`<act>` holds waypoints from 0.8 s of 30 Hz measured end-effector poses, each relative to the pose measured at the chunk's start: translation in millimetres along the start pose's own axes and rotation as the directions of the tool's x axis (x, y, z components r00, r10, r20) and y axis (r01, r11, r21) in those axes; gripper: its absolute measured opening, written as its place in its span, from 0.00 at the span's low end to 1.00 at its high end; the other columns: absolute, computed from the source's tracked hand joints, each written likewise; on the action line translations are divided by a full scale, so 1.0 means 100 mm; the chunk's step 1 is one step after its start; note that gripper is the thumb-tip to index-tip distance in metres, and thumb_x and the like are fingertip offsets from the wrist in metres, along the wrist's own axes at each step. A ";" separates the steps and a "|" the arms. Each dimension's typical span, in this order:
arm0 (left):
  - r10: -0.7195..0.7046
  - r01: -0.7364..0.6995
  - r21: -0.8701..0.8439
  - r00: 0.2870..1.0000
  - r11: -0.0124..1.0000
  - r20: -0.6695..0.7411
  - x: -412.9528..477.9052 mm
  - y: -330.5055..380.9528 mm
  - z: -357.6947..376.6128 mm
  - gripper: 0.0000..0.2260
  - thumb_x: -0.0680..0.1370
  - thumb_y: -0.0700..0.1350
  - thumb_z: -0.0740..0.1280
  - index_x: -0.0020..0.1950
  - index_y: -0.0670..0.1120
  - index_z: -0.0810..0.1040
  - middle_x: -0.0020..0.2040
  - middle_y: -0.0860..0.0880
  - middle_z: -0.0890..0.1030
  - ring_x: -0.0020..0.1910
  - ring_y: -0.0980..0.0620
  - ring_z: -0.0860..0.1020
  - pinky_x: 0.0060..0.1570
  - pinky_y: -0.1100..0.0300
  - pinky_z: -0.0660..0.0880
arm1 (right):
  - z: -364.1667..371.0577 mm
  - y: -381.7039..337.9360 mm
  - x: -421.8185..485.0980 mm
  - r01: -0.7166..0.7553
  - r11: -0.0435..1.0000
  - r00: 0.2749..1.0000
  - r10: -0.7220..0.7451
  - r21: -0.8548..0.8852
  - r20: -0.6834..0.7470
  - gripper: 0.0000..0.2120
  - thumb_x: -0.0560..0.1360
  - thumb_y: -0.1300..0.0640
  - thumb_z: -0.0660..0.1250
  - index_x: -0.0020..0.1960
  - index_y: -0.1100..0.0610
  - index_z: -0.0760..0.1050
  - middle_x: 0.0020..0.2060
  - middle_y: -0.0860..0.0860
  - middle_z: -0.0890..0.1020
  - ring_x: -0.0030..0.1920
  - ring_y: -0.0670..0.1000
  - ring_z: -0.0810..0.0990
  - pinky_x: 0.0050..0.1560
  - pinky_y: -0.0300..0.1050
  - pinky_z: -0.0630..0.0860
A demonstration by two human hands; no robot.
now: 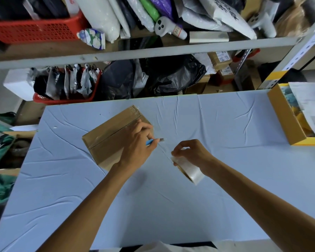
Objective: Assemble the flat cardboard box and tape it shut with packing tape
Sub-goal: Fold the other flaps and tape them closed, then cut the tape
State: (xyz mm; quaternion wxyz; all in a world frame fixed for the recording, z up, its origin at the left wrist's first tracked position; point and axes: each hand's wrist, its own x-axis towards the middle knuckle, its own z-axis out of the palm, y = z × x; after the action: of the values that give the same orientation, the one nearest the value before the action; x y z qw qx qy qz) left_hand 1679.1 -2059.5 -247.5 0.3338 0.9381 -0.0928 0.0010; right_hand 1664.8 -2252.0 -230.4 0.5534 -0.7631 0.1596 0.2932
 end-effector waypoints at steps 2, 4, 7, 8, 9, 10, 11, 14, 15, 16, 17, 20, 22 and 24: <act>-0.015 0.015 -0.007 1.000 1.000 0.002 -0.01 0.01 0.00 0.10 0.75 0.44 0.70 0.38 0.42 0.74 0.61 0.48 0.73 0.69 0.47 0.68 0.61 0.55 0.74 | 0.01 0.00 -0.01 0.004 1.000 1.000 -0.004 0.000 0.003 0.07 0.71 0.61 0.73 0.35 0.57 0.80 0.34 0.60 0.85 0.33 0.56 0.83 0.42 0.45 0.78; -0.022 0.022 0.000 1.000 1.000 -0.002 0.00 0.02 0.02 0.10 0.75 0.44 0.71 0.37 0.41 0.74 0.60 0.48 0.73 0.68 0.46 0.69 0.60 0.51 0.75 | 0.02 -0.01 -0.01 0.008 1.000 1.000 -0.008 -0.008 0.005 0.07 0.71 0.60 0.73 0.35 0.57 0.79 0.34 0.60 0.85 0.32 0.55 0.83 0.38 0.41 0.78; -0.042 0.042 -0.019 0.999 0.999 0.004 0.00 0.05 0.05 0.11 0.74 0.42 0.72 0.34 0.42 0.73 0.60 0.47 0.74 0.71 0.47 0.66 0.62 0.52 0.73 | 0.03 -0.01 -0.01 0.015 0.999 1.000 -0.015 -0.034 0.001 0.07 0.71 0.59 0.73 0.35 0.56 0.79 0.33 0.58 0.85 0.30 0.53 0.83 0.35 0.39 0.76; -0.053 0.053 -0.030 0.999 0.998 0.000 0.00 0.06 0.05 0.12 0.73 0.41 0.73 0.34 0.43 0.72 0.61 0.47 0.74 0.71 0.47 0.66 0.62 0.53 0.74 | 0.03 -0.01 -0.01 0.020 0.999 1.000 -0.020 -0.040 0.000 0.07 0.71 0.59 0.73 0.34 0.56 0.79 0.33 0.58 0.85 0.30 0.53 0.83 0.36 0.39 0.76; -0.063 0.063 -0.039 0.998 0.997 -0.005 0.01 0.07 0.06 0.12 0.72 0.40 0.73 0.33 0.43 0.73 0.61 0.47 0.74 0.71 0.47 0.66 0.60 0.55 0.75 | 0.04 -0.01 -0.01 0.025 0.999 1.000 -0.025 -0.044 -0.001 0.08 0.71 0.59 0.73 0.34 0.56 0.79 0.32 0.58 0.84 0.30 0.53 0.83 0.36 0.39 0.76; -0.069 0.069 -0.044 0.998 0.997 -0.008 0.01 0.08 0.06 0.12 0.72 0.40 0.74 0.33 0.43 0.73 0.62 0.47 0.74 0.70 0.48 0.67 0.60 0.56 0.75 | 0.04 -0.01 -0.01 0.029 0.998 1.000 -0.029 -0.049 -0.002 0.08 0.71 0.59 0.73 0.34 0.56 0.79 0.32 0.58 0.84 0.30 0.53 0.83 0.36 0.39 0.76; -0.071 0.071 -0.039 0.997 0.997 -0.004 0.02 0.09 0.06 0.12 0.72 0.40 0.74 0.32 0.43 0.73 0.62 0.47 0.74 0.70 0.48 0.66 0.61 0.54 0.75 | 0.04 -0.01 -0.01 0.032 0.998 0.999 -0.032 -0.055 -0.002 0.08 0.71 0.59 0.73 0.34 0.56 0.79 0.32 0.58 0.84 0.31 0.53 0.83 0.37 0.40 0.76; -0.048 0.046 0.036 0.998 0.998 0.038 0.02 0.07 0.05 0.14 0.71 0.40 0.75 0.31 0.46 0.71 0.63 0.47 0.72 0.71 0.47 0.65 0.67 0.41 0.66 | 0.04 0.00 0.00 0.047 0.997 0.999 -0.046 -0.063 0.012 0.07 0.71 0.61 0.73 0.35 0.57 0.79 0.33 0.59 0.84 0.34 0.57 0.84 0.41 0.45 0.78; -0.045 0.043 0.045 0.998 0.998 0.049 0.02 0.06 0.03 0.15 0.71 0.41 0.75 0.31 0.47 0.70 0.64 0.47 0.72 0.71 0.46 0.64 0.68 0.39 0.64 | 0.04 0.00 0.00 0.051 0.997 0.999 -0.050 -0.056 0.015 0.07 0.71 0.61 0.73 0.34 0.57 0.79 0.32 0.59 0.84 0.34 0.57 0.85 0.41 0.46 0.78; -0.046 0.044 0.038 0.998 0.998 0.053 0.02 0.05 0.01 0.15 0.70 0.41 0.75 0.31 0.47 0.71 0.64 0.47 0.72 0.72 0.46 0.64 0.68 0.39 0.63 | 0.04 0.01 0.01 0.055 0.997 0.998 -0.054 -0.053 0.016 0.07 0.70 0.61 0.73 0.34 0.57 0.79 0.32 0.59 0.84 0.34 0.57 0.85 0.41 0.45 0.78; -0.047 0.046 0.024 0.997 0.999 0.053 0.03 0.03 0.00 0.14 0.70 0.41 0.75 0.31 0.48 0.71 0.64 0.48 0.72 0.72 0.47 0.63 0.68 0.39 0.62 | 0.03 0.01 0.02 0.057 0.997 0.998 -0.056 -0.057 0.014 0.08 0.70 0.61 0.73 0.33 0.56 0.79 0.32 0.58 0.84 0.34 0.57 0.85 0.40 0.45 0.78; -0.042 0.042 -0.002 0.998 0.999 0.045 0.02 0.03 -0.03 0.14 0.71 0.41 0.75 0.31 0.48 0.71 0.64 0.48 0.73 0.72 0.48 0.64 0.67 0.41 0.63 | -0.01 0.04 0.05 0.056 0.990 0.998 -0.058 -0.130 -0.012 0.08 0.70 0.59 0.73 0.33 0.54 0.79 0.31 0.55 0.85 0.35 0.55 0.85 0.41 0.44 0.78; -0.040 0.041 -0.004 0.998 0.999 0.056 0.01 0.05 -0.02 0.14 0.71 0.41 0.75 0.32 0.47 0.71 0.64 0.48 0.74 0.72 0.48 0.64 0.69 0.45 0.63 | -0.05 0.06 0.09 0.048 0.970 0.998 -0.056 -0.240 -0.030 0.07 0.70 0.56 0.73 0.34 0.52 0.80 0.32 0.54 0.85 0.39 0.53 0.85 0.47 0.47 0.78; -0.044 0.044 -0.011 0.997 0.999 0.069 0.01 0.07 -0.02 0.13 0.71 0.41 0.74 0.32 0.46 0.73 0.64 0.47 0.73 0.73 0.47 0.63 0.69 0.46 0.63 | -0.09 0.11 0.11 0.030 0.920 0.998 -0.047 -0.392 -0.034 0.05 0.70 0.53 0.71 0.35 0.49 0.80 0.33 0.51 0.85 0.43 0.52 0.83 0.50 0.47 0.77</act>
State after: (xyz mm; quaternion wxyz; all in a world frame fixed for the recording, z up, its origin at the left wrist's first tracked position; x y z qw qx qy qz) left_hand 1678.9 -2064.2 -241.5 0.3364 0.9372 -0.0836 -0.0391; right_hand 1670.0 -2263.2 -243.3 0.3921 -0.8673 0.0946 0.2918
